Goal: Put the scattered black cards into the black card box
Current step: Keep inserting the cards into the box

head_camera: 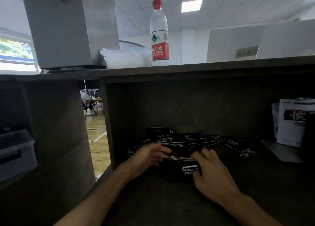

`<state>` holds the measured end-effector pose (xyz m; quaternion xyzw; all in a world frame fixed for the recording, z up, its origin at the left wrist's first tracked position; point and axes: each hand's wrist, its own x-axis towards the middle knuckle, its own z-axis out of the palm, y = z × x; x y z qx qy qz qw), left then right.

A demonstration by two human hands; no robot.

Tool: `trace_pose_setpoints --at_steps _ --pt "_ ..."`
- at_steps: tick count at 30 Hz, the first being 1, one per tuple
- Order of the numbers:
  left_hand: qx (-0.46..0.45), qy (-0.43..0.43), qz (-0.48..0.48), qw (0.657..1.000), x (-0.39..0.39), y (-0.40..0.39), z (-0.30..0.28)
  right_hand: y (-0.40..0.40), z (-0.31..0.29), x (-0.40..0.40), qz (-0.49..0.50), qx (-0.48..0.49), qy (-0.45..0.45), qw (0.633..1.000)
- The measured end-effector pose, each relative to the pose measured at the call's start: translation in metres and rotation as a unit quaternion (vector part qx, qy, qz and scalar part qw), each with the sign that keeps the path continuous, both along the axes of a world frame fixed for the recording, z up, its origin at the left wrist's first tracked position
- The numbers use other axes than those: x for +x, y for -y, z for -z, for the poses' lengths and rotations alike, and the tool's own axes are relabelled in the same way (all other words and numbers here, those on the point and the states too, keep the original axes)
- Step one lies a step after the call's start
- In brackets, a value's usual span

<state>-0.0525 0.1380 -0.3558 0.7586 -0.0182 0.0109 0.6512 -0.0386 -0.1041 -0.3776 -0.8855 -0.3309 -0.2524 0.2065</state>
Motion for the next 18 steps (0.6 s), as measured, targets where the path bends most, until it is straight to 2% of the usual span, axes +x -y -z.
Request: trace_pose_setpoints --at_steps 1,2,3,4,5,6,9,16,18 --pt "0.072 0.035 -0.088 0.993 0.011 -0.009 -0.001 0.0 0.001 0.0 0.004 -0.004 -0.001 1.0" --pt "0.183 0.076 -0.192 0.961 0.023 -0.019 -0.002 0.0 0.001 -0.001 0.006 -0.009 -0.002 1.0" --pt "0.302 0.101 -0.274 0.908 0.033 -0.028 0.0 0.0 0.001 -0.001 0.009 -0.014 -0.002 1.0" --pt "0.396 0.106 -0.314 0.856 0.041 -0.037 0.003 -0.001 0.001 -0.001 0.011 -0.015 -0.001 1.0" --pt "0.452 0.091 -0.321 0.827 0.047 -0.045 0.008 -0.001 0.0 -0.001 0.01 -0.015 -0.002 1.0" --pt "0.481 0.061 -0.312 0.817 0.052 -0.051 0.014 -0.002 0.0 -0.001 0.008 -0.014 -0.003 1.0" --pt "0.502 0.024 -0.284 0.817 0.056 -0.053 0.023 -0.003 0.0 0.0 0.0 -0.004 -0.006 1.0" --pt "0.536 0.045 -0.295 0.79 0.038 -0.045 0.022 -0.004 0.001 0.001 -0.003 0.0 -0.01 1.0" --pt "0.519 0.086 -0.322 0.787 0.03 -0.04 0.018 -0.004 0.0 -0.001 -0.001 -0.004 -0.012 1.0"
